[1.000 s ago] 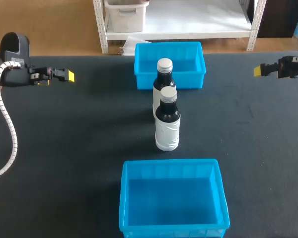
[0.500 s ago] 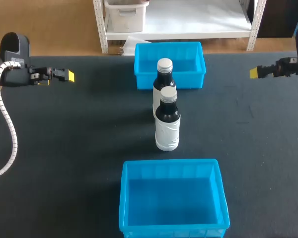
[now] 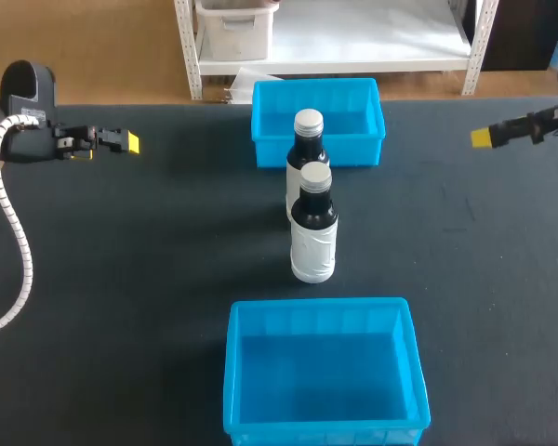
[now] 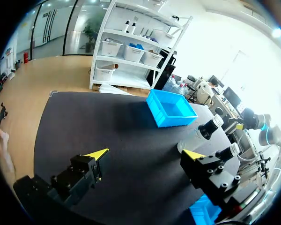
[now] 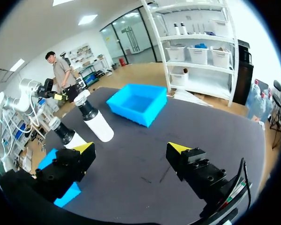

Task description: Pick up the bottle, and place it in the far bin if it is heavy, or in the near bin if it is light.

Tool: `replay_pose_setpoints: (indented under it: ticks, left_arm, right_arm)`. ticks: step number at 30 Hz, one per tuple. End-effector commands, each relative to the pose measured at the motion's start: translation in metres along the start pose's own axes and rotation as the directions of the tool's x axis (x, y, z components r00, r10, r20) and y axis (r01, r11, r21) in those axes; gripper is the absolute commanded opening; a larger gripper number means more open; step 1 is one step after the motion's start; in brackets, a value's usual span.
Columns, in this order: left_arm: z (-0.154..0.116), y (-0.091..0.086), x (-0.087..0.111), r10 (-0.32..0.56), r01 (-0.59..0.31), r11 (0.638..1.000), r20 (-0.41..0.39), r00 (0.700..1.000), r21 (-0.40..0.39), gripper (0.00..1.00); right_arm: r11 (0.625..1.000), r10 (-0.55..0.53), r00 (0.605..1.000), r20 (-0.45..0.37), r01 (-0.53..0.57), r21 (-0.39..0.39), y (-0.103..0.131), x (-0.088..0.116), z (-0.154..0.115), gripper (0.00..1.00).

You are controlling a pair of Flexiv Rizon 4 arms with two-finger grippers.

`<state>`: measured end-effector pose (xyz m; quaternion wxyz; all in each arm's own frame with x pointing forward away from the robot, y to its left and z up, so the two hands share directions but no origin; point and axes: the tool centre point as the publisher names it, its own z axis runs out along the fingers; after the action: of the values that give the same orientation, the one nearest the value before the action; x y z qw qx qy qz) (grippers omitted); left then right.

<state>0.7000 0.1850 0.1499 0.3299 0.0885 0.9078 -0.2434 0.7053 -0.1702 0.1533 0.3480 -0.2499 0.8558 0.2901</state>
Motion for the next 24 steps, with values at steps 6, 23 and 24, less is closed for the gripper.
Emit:
replay_pose_setpoints:
  ticks: [6,23,24]
  left_arm:
    - [0.0,0.0,0.0,0.0,0.0,1.0,0.0,1.0,0.0,1.0]
    - [0.0,0.0,0.0,0.0,0.0,1.0,0.0,1.0,0.0,1.0]
    - [0.0,0.0,0.0,0.0,0.0,1.0,0.0,1.0,0.0,1.0]
  right_arm:
    - [0.859,-0.008,1.0,0.008,0.011,-0.512,-0.0068,-0.0007,0.0035,1.0]
    - [0.826,-0.152,0.98,0.129,0.197,-0.529,0.0,0.0039,0.0093,1.0]
    - [0.821,-0.16,0.975,0.154,0.218,-0.527,-0.0003,0.0053,0.0116,1.0]
